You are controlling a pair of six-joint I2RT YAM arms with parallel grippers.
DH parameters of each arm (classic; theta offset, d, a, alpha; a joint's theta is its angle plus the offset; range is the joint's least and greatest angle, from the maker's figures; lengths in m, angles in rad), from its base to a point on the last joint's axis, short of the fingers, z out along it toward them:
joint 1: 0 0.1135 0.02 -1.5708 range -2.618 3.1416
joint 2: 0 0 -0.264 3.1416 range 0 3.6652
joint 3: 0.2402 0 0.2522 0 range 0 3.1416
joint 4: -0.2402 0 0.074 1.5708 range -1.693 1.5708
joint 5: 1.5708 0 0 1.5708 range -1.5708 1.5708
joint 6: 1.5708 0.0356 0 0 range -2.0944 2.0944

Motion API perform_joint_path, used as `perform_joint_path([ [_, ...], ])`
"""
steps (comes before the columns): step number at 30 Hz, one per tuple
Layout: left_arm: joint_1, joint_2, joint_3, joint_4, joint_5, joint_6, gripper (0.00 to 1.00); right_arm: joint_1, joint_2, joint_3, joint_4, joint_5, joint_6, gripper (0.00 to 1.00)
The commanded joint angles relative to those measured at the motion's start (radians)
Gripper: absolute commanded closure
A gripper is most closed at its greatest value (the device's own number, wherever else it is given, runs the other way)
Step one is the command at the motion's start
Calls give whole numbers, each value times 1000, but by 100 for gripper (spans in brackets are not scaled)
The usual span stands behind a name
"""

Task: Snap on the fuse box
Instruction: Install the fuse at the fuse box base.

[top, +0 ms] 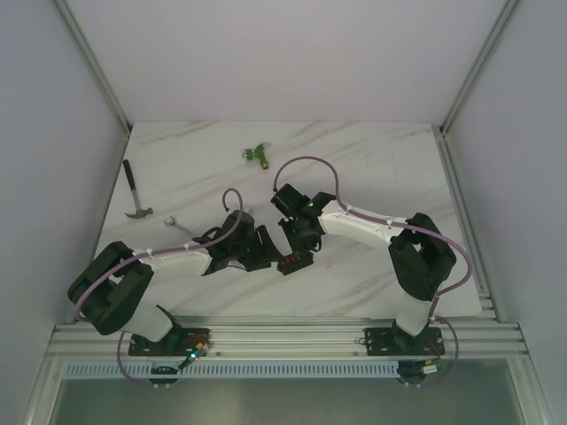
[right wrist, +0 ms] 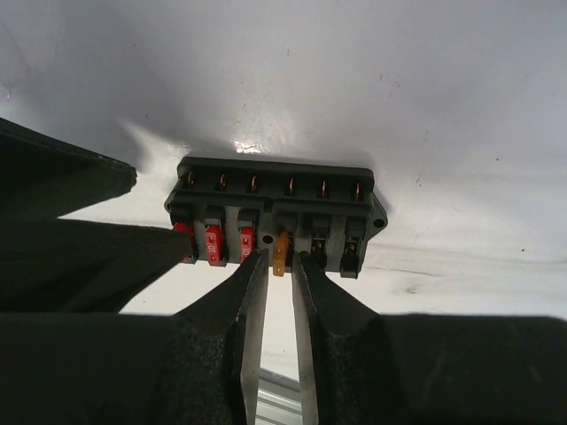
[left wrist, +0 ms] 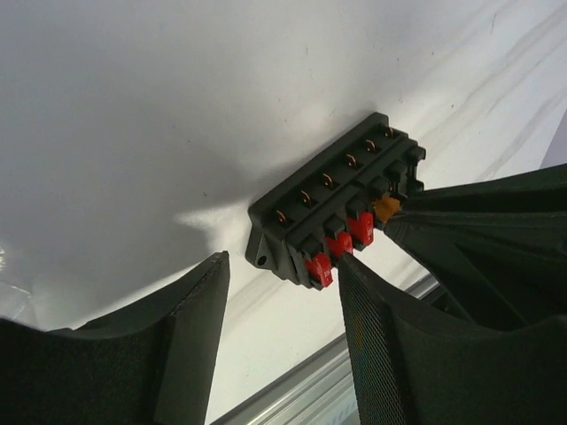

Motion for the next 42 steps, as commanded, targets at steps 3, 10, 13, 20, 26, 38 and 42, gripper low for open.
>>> perform_joint_path([
  [3, -25, 54, 31, 22, 41, 14, 39, -3, -2, -30, 15, -10, -2, 76],
  [10, -30, 87, 41, 33, 37, 3, 42, -3, 7, -40, 29, 21, 1, 87],
  [13, -30, 102, 43, 34, 30, -4, 45, -3, 6, -42, 31, 28, -3, 97],
  [20, -21, 118, 22, 33, 29, -26, 48, -25, -4, -149, 30, 33, -44, 100],
  [26, -11, 132, 18, 32, 36, -35, 50, -32, 10, -216, 32, 15, -84, 100],
  [38, -5, 135, 16, 31, 34, -36, 50, -91, -12, -217, 13, 31, -92, 100],
  [42, -5, 136, 21, 30, 37, -33, 50, -92, 2, -195, 7, 4, -98, 100],
])
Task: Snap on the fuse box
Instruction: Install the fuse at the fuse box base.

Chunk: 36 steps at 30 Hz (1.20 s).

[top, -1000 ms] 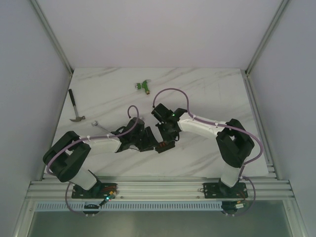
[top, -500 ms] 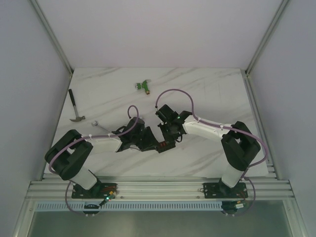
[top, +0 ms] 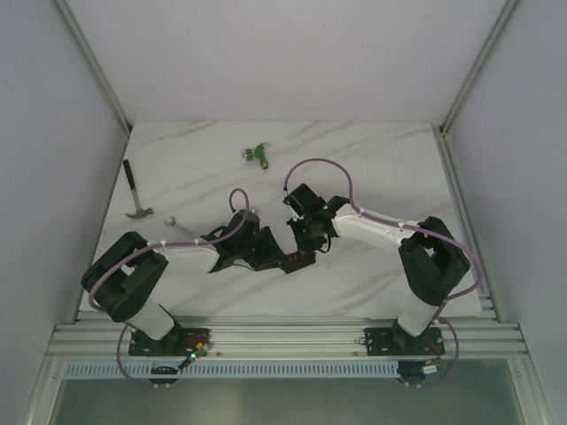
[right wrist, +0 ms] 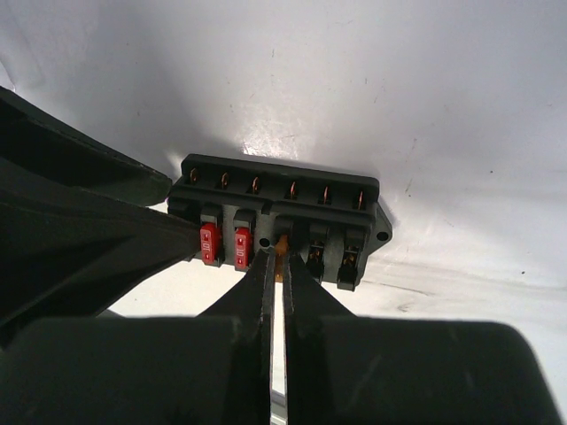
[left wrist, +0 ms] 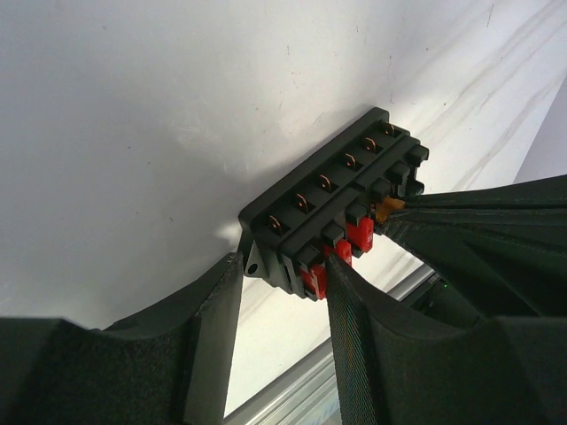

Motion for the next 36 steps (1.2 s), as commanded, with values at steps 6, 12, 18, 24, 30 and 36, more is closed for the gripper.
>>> perform_joint_path([
  [6, 11, 29, -4, -45, -17, 7, 51, -15, 115, -71, -134, 87, -51, 100],
  [12, 11, 33, -3, -44, -15, 9, 51, -15, 181, -128, -150, 132, -47, 100],
  [18, 12, 34, -7, -44, -16, 8, 51, -18, 241, -152, -158, 182, -34, 100],
  [24, 13, 31, -10, -46, -19, 6, 51, -30, 266, -171, -174, 219, -26, 100],
  [30, 14, 32, -16, -46, -20, 5, 51, -27, 312, -161, -187, 246, -22, 100],
  [36, 29, 10, -32, -46, -42, 0, 51, -13, 272, -52, -122, 113, -57, 100],
])
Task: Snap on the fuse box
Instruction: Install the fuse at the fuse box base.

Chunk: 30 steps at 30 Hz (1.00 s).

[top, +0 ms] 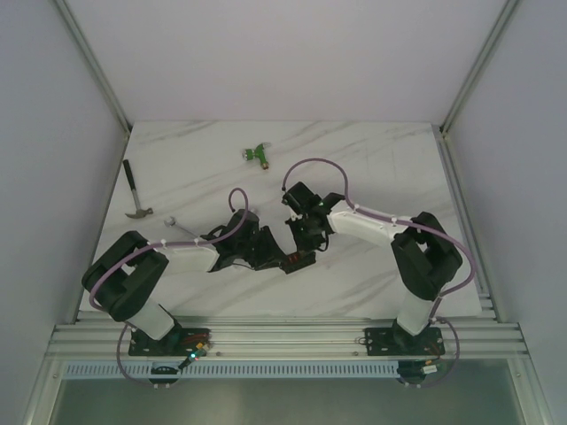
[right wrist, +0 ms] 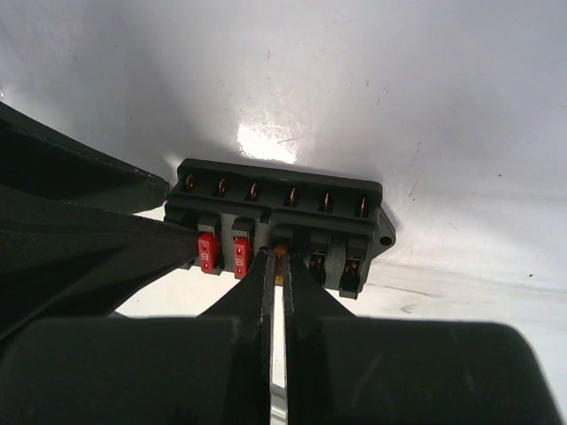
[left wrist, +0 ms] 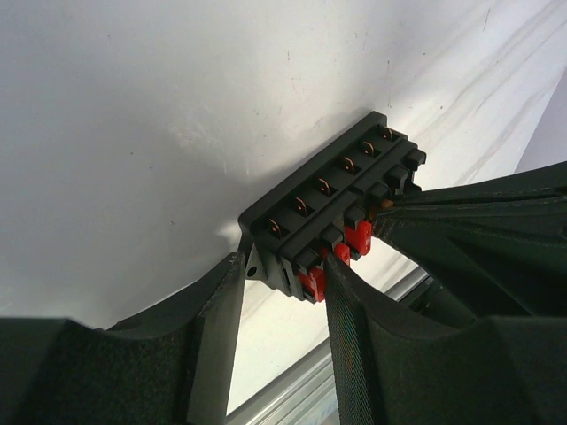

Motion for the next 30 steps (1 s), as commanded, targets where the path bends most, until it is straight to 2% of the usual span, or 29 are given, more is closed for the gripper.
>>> perform_joint_path([
  [1, 21, -3, -31, -56, -51, 2, 51, 1, 196, -51, -85, 93, -73, 100],
  [6, 24, -35, -25, -60, -58, 10, 51, 18, 102, 82, -71, 32, -68, 83],
  [11, 23, -67, -28, -60, -72, 13, 49, 12, 21, 127, -61, 9, -48, 66],
  [13, 22, -78, -29, -61, -76, 15, 48, 2, -2, 125, -52, 1, -34, 63],
  [18, 22, -88, -28, -64, -79, 19, 47, -39, -70, 80, 12, -56, 5, 67],
  [24, 23, -83, -20, -63, -71, 25, 45, -64, -67, 46, 54, -141, 25, 78],
  [30, 21, -66, -8, -64, -49, 31, 44, -71, -60, 11, 29, -166, 34, 81],
])
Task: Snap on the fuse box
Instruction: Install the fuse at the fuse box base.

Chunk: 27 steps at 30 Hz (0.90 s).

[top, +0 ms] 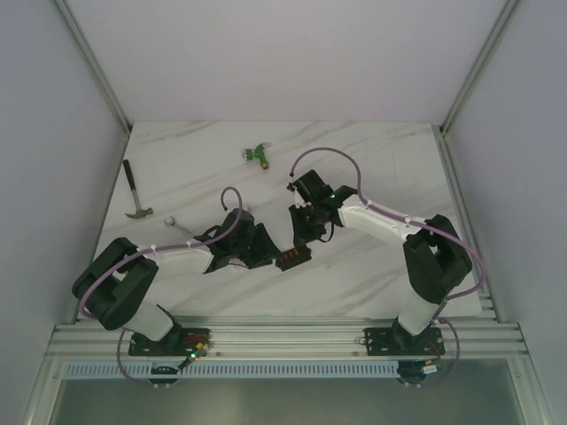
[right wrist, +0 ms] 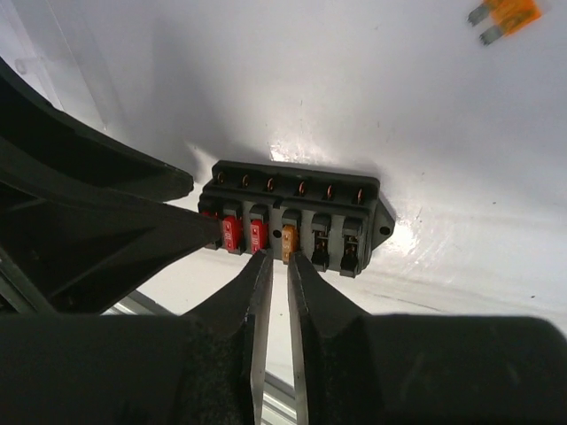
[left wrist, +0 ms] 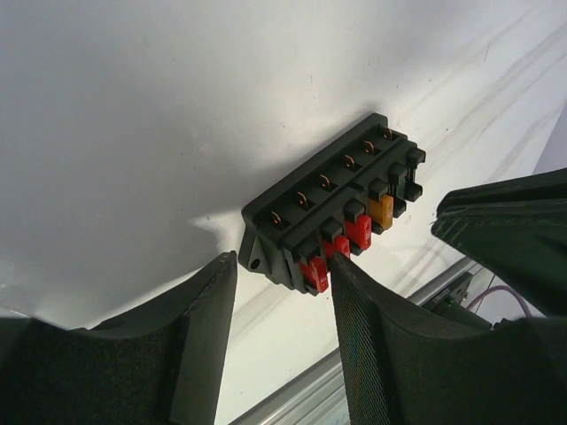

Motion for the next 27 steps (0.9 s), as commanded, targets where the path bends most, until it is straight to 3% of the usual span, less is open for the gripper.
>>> perform_joint_path([
  [1, 5, 9, 12, -18, 16, 22, 44, -5, 3, -41, -21, -51, 17, 81],
  [12, 4, 30, 26, -19, 28, 28, 45, -4, 31, -70, -9, -68, 17, 85],
  [27, 3, 40, 27, -19, 31, 27, 46, -23, 30, -43, 14, -64, 29, 81],
])
